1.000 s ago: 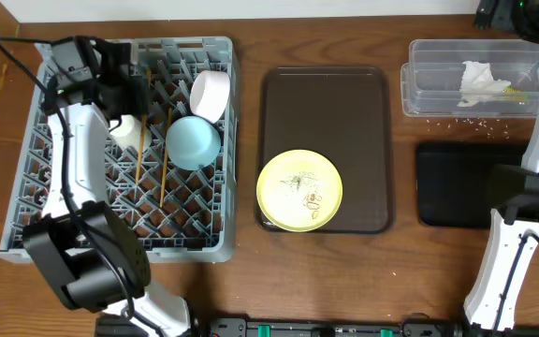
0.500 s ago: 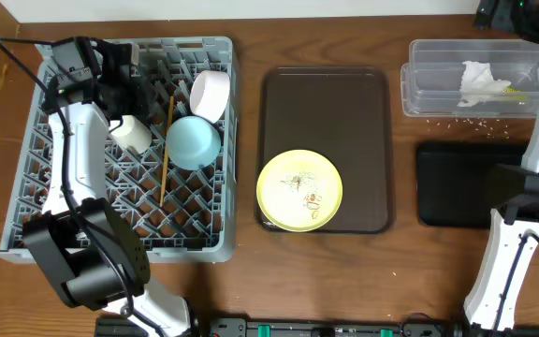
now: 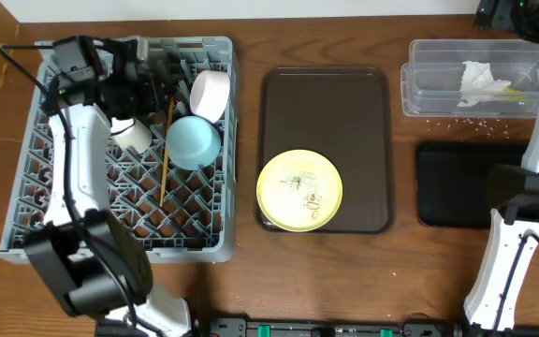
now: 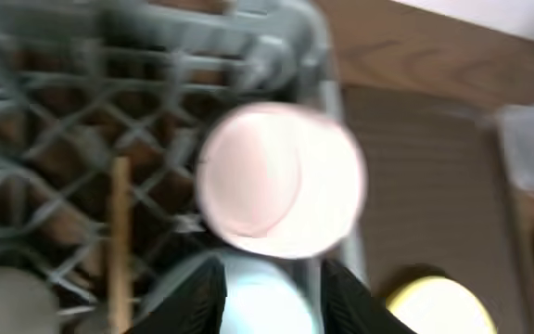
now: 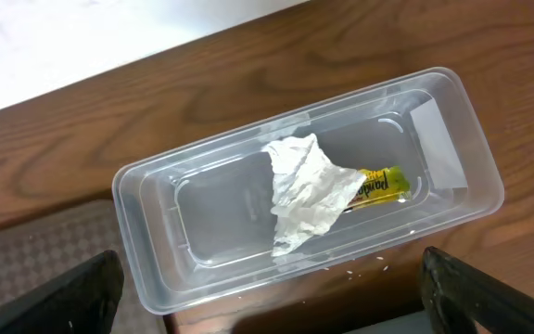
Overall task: Sort waste into correct bins and load items into the dishwasher
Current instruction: 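Release the chopstick in the rack and park the left gripper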
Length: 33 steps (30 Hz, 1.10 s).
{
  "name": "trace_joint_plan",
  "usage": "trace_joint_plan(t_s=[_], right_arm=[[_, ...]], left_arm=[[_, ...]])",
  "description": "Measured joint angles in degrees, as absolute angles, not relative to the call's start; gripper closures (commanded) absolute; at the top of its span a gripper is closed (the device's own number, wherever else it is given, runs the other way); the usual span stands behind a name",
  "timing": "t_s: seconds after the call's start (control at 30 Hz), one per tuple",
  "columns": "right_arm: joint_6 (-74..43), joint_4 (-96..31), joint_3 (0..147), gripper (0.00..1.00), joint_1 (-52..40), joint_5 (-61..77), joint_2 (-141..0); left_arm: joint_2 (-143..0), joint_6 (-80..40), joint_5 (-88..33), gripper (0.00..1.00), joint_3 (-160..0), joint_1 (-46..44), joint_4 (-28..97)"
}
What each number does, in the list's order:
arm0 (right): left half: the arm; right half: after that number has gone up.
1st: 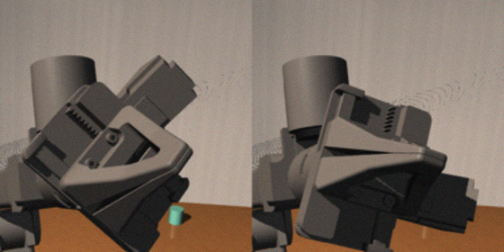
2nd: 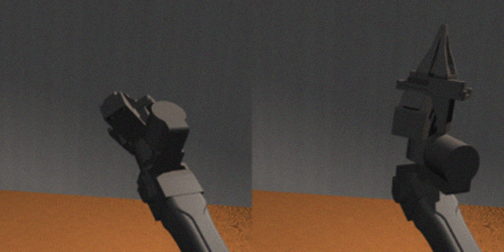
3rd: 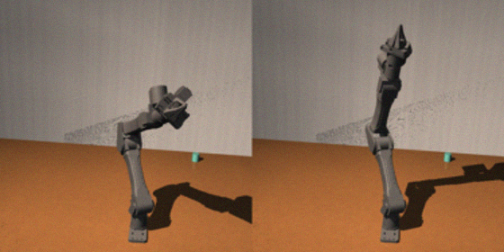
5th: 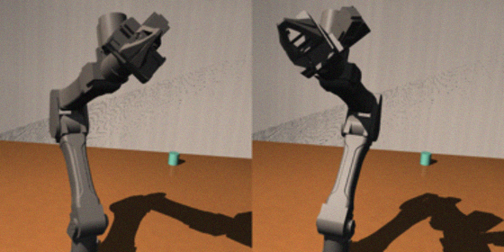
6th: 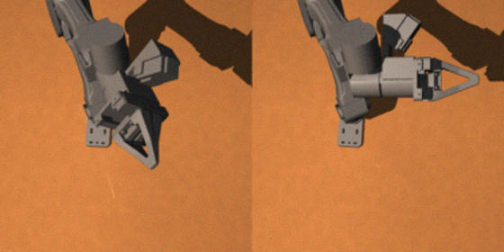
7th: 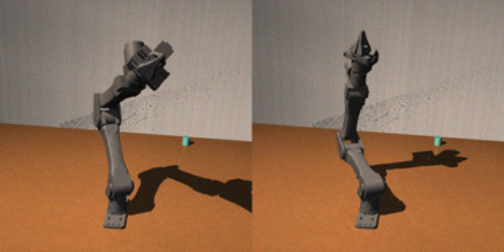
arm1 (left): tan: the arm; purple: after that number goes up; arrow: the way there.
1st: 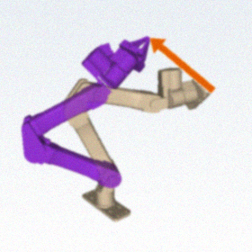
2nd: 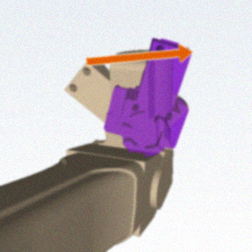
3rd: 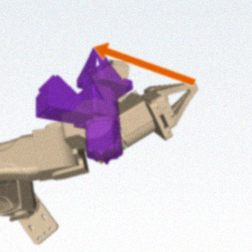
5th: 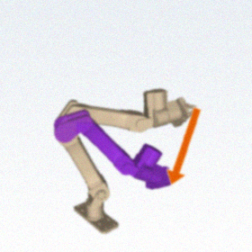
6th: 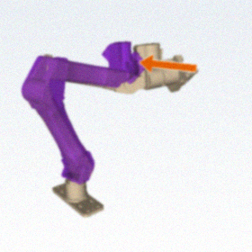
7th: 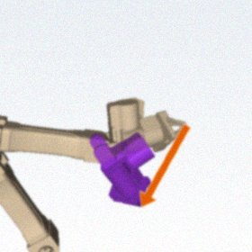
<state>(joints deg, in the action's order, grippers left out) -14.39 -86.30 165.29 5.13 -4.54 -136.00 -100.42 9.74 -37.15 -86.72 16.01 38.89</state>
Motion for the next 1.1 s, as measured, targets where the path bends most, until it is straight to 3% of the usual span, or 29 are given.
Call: trace_joint_plan(t_s=[0.27, 0.43, 0.73, 0.93, 1.1], right_arm=[[-14.39, -86.30, 165.29, 0.01, 5.13, -4.56, -136.00], [-14.39, -86.30, 165.29, 0.01, 5.13, -4.54, -136.00], [-14.39, -86.30, 165.29, 0.01, 5.13, -4.56, -136.00], [-14.39, -86.30, 165.29, 0.01, 5.13, -4.54, -136.00], [-14.39, -86.30, 165.29, 0.01, 5.13, -4.54, -136.00]], left_arm=[[-94.72, 7.20, -35.70, 0.65, -86.72, 1.56, 43.11], [-95.22, 2.79, -30.72, 0.41, -86.70, -10.02, 43.68], [-96.64, 0.67, -25.80, 0.45, -86.70, -25.93, 41.65], [-97.43, -6.63, -7.20, 0.49, -86.70, -28.75, 43.94], [-97.12, -15.75, 8.16, 0.48, -86.70, -23.05, 49.28]])
